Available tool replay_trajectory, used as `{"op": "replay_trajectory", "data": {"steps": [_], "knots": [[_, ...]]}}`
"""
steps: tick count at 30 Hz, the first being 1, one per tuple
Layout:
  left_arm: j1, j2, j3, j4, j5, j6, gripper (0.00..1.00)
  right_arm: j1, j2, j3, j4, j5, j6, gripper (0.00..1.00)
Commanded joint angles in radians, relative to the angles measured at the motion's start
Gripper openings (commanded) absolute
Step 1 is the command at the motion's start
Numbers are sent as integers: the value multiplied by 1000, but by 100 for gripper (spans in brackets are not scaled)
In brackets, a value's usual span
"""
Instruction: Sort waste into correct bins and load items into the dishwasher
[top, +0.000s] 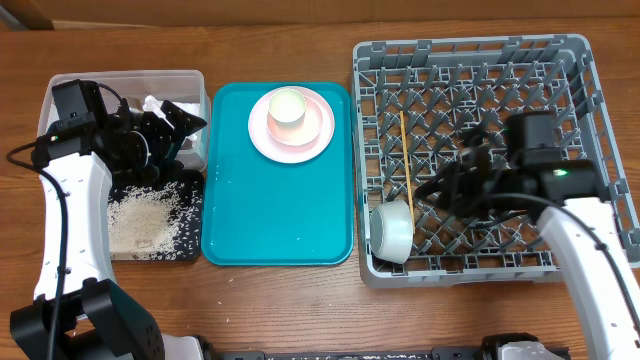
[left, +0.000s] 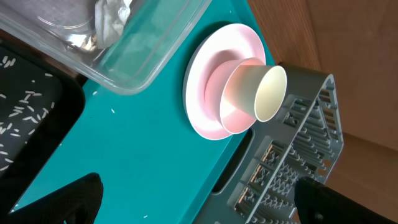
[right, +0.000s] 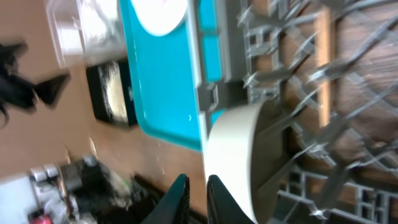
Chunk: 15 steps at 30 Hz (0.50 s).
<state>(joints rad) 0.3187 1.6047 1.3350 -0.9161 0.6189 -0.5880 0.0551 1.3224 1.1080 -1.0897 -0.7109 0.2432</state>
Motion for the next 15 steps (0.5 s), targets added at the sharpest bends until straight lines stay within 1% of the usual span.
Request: {"op": "replay_trajectory", "data": {"steps": [1, 5, 9, 15], "knots": [[2, -10, 17, 1, -3, 16, 100, 168, -11, 20, 0, 133, 50, 9], [2, -10, 17, 1, -3, 16, 100, 305, -10, 19, 3, 278, 131, 9], [2, -10, 17, 1, -3, 16, 100, 409, -2, 19, 3, 375, 193, 9], [2, -10, 17, 1, -3, 16, 100, 511, 19, 14, 4, 494, 270, 9]]}}
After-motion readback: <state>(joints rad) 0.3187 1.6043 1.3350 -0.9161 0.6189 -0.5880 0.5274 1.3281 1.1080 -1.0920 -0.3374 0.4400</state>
